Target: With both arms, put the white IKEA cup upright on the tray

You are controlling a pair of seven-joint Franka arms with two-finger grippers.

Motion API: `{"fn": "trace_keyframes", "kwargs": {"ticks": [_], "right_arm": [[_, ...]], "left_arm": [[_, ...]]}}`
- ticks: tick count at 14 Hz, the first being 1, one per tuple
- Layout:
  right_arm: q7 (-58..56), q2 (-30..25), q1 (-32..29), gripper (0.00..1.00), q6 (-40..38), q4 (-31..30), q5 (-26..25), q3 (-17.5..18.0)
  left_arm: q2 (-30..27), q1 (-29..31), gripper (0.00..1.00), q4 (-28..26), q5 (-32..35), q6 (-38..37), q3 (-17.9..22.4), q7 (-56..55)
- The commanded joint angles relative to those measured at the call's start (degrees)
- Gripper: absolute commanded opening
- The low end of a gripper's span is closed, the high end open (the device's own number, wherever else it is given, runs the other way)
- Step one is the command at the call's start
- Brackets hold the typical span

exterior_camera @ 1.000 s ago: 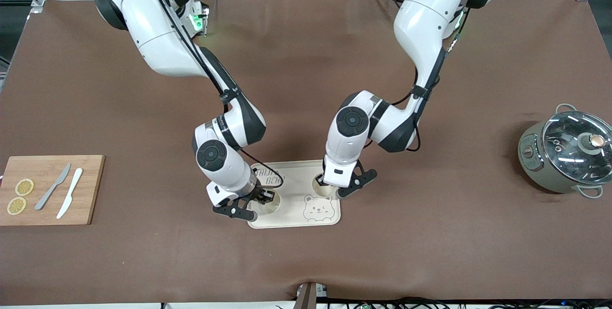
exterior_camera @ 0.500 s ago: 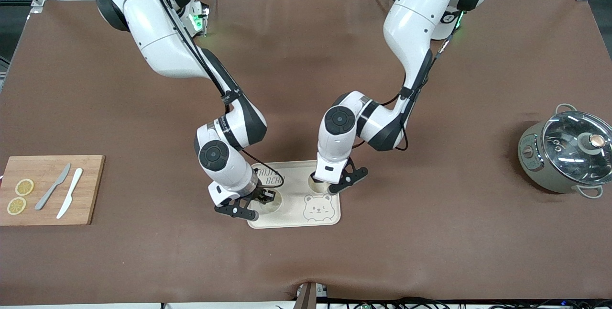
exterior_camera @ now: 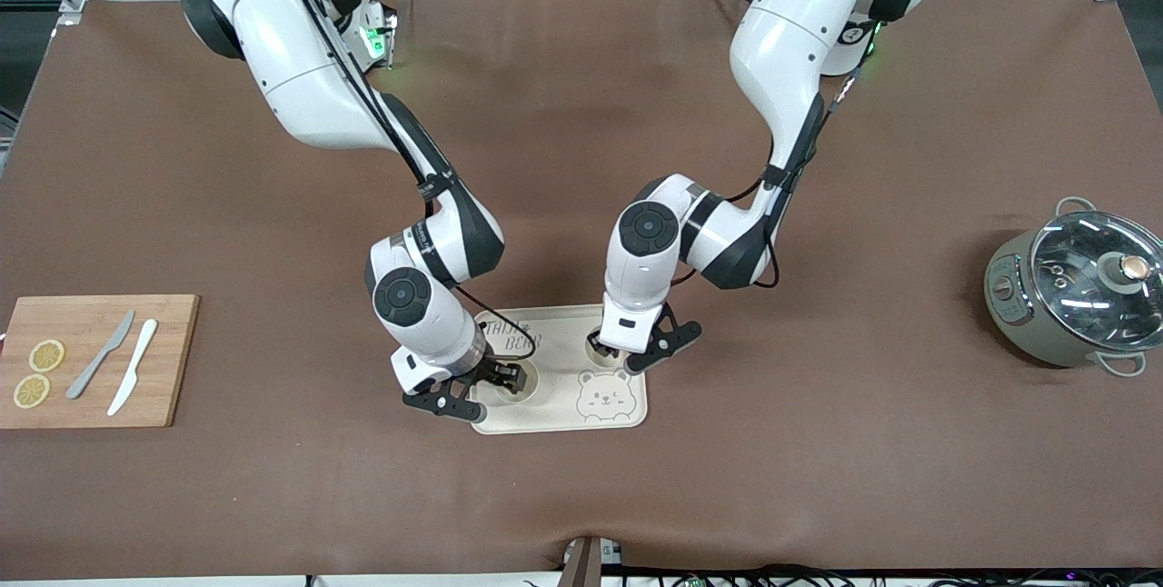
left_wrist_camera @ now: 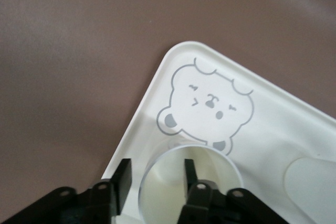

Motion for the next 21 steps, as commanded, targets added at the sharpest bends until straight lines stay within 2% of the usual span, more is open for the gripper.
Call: {"fn": "trace_keyframes", "kwargs": {"ticks": [1,6,10,14,15,19,21], "right_arm": [[0.6,-2.5,-0.8,1.00,-1.3,-0.2,-0.9,0.3],[0.5,-8.1,-1.4,1.00,-12.7,0.2,-0.7,0.3],[0.7,-16.6,-2.4,1.00,-24.9,-0.3,-0.3,0.4],[-1.0,-26.7,-3.3,1.00,-39.2,-1.5,-0.3,0.4],[-2.7,-30.3,-3.6,1.00,-41.2,-3.7,-0.3,0.3],[-11.3,-47.4,-8.1,1.00,-41.2,-21.0,-0.9,0.2],[-17.5,-52.1,-12.7,1.00,-42.2,-24.5,-0.9,0.2]], "left_arm": [[-3.3,0.1,1.00,-0.8,0.0,-0.6,0.4,-0.6],[-8.6,3.8,1.00,-1.8,0.4,-4.6,0.4,2.0],[-14.4,7.8,1.00,-2.8,0.3,-11.8,0.3,9.4],[-21.2,12.0,1.00,-7.8,0.0,-15.5,0.1,18.7],[-22.5,13.4,1.00,-8.5,0.0,-16.4,0.0,20.9],[-26.6,17.8,1.00,-8.8,-0.6,-22.8,-0.2,31.1],[-28.2,20.1,1.00,-8.8,-0.7,-25.3,-0.2,35.8]]}}
